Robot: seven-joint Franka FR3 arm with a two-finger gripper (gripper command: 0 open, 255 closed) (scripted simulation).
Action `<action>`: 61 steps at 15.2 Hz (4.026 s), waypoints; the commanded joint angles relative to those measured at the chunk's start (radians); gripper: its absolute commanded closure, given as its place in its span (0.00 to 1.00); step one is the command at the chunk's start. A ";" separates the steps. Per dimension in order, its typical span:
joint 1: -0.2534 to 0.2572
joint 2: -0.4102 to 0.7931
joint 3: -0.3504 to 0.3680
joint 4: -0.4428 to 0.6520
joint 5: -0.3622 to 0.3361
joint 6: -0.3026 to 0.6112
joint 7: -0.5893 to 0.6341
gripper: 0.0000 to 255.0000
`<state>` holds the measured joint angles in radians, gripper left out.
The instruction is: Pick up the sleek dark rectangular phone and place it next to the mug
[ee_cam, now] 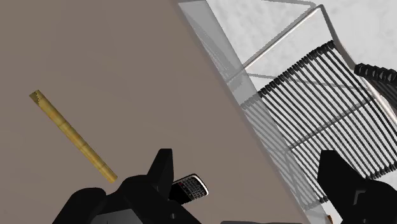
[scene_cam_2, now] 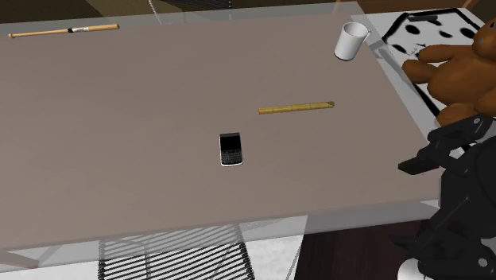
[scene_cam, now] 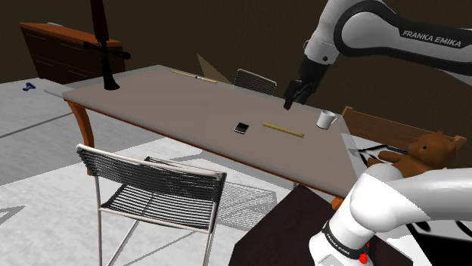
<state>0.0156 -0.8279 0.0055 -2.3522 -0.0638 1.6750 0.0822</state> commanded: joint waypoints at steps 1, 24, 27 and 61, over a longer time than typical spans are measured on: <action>0.000 0.000 0.000 0.000 0.000 0.000 0.000 0.00; -0.209 0.774 0.100 0.179 -0.110 0.588 0.655 0.00; -0.223 0.882 0.090 0.248 -0.139 0.622 0.738 0.00; -0.241 1.113 0.046 0.390 -0.182 0.706 0.868 1.00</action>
<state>-0.2238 0.2918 0.0512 -1.9648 -0.2488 2.3902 0.9549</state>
